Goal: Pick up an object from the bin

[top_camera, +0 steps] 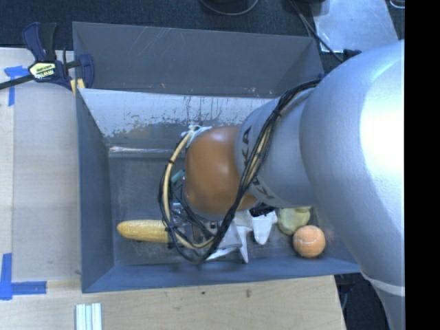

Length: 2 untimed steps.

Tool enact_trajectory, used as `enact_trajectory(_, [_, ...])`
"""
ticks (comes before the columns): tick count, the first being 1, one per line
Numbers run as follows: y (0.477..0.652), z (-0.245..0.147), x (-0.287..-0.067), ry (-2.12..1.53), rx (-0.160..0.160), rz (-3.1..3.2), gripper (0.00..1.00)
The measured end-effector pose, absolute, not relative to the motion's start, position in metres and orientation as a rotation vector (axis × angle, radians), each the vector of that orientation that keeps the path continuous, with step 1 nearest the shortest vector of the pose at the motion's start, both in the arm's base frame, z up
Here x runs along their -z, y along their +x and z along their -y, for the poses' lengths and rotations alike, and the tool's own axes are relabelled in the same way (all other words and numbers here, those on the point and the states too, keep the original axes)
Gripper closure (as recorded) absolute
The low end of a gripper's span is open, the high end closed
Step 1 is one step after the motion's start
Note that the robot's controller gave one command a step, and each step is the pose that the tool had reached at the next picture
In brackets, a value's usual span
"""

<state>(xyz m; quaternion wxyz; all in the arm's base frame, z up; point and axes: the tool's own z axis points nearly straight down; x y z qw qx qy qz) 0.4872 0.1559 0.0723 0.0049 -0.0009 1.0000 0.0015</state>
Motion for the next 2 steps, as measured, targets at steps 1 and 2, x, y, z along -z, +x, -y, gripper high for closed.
enact_trajectory(1, [0.487,-0.156,-0.072,-0.002,-0.005,-3.132,1.0])
enact_trajectory(2, [0.487,-0.151,-0.248,0.063,-0.008,-3.124,1.0])
